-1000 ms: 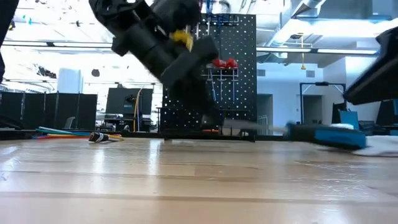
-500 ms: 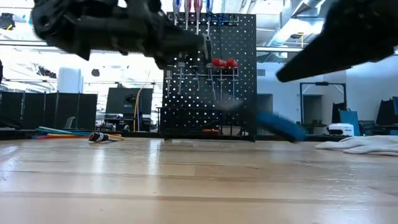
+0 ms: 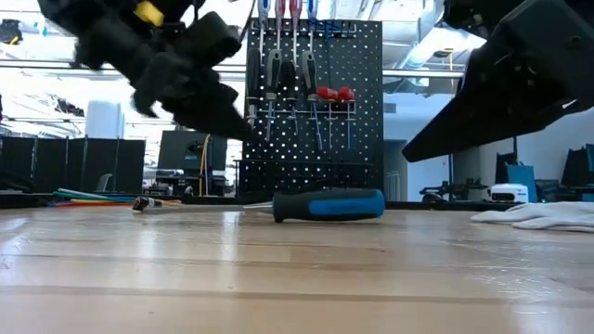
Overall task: Hang tools onto peg board
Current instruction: Hang the dark blue screwdriver on the pegboard
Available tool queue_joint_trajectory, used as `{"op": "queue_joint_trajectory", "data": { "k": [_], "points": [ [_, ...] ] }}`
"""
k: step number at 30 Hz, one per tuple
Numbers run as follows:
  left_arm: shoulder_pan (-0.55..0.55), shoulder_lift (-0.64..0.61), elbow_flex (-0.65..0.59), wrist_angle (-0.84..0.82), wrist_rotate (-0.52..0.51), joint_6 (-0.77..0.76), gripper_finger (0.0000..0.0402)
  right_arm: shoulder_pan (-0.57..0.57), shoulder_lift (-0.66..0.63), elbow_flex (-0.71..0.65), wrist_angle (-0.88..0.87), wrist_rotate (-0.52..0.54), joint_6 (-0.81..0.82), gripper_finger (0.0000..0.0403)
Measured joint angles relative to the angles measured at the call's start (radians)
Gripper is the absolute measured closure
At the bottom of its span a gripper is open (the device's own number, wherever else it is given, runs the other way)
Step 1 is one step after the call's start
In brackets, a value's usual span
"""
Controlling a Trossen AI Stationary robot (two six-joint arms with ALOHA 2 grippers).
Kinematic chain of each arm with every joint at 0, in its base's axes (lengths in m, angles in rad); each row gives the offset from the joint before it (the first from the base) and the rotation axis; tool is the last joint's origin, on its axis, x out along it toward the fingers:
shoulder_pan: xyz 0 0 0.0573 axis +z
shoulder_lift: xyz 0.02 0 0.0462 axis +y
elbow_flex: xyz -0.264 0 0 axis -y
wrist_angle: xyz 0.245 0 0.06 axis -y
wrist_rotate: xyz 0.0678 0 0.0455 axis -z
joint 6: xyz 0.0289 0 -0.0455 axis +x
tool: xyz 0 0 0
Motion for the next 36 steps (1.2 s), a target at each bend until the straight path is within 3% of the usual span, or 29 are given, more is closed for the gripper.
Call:
{"op": "queue_joint_trajectory", "data": {
  "k": [3, 6, 12, 16, 22, 30, 36],
  "points": [
    [-0.022, -0.028, 0.057, -0.249, -0.039, -0.032, 0.0386, 0.000, 0.000, 0.000, -0.008, -0.016, 0.001, 0.0138],
    [-0.029, -0.038, 0.071, -0.349, -0.037, -0.074, 0.0349, 0.000, 0.000, 0.000, -0.007, -0.043, 0.000, 0.0138],
    [-0.018, 0.007, 0.069, -0.444, 0.038, -0.123, 0.0268, 0.003, -0.001, 0.000, -0.007, -0.052, 0.006, 0.0138],
    [-0.014, 0.067, 0.069, -0.440, 0.067, -0.093, 0.0249, 0.002, -0.001, 0.000, -0.009, -0.052, 0.007, 0.0138],
    [0.008, 0.149, 0.090, -0.431, 0.088, -0.082, 0.0287, 0.002, -0.001, 0.000, -0.011, -0.052, 0.009, 0.0138],
    [0.030, 0.180, 0.121, -0.449, 0.166, -0.066, 0.0388, 0.010, -0.001, 0.000, -0.012, -0.051, 0.013, 0.0138],
    [0.040, 0.120, 0.082, -0.410, 0.152, -0.093, 0.0396, 0.049, -0.001, 0.000, -0.021, -0.013, 0.016, 0.0138]
  ]
}}
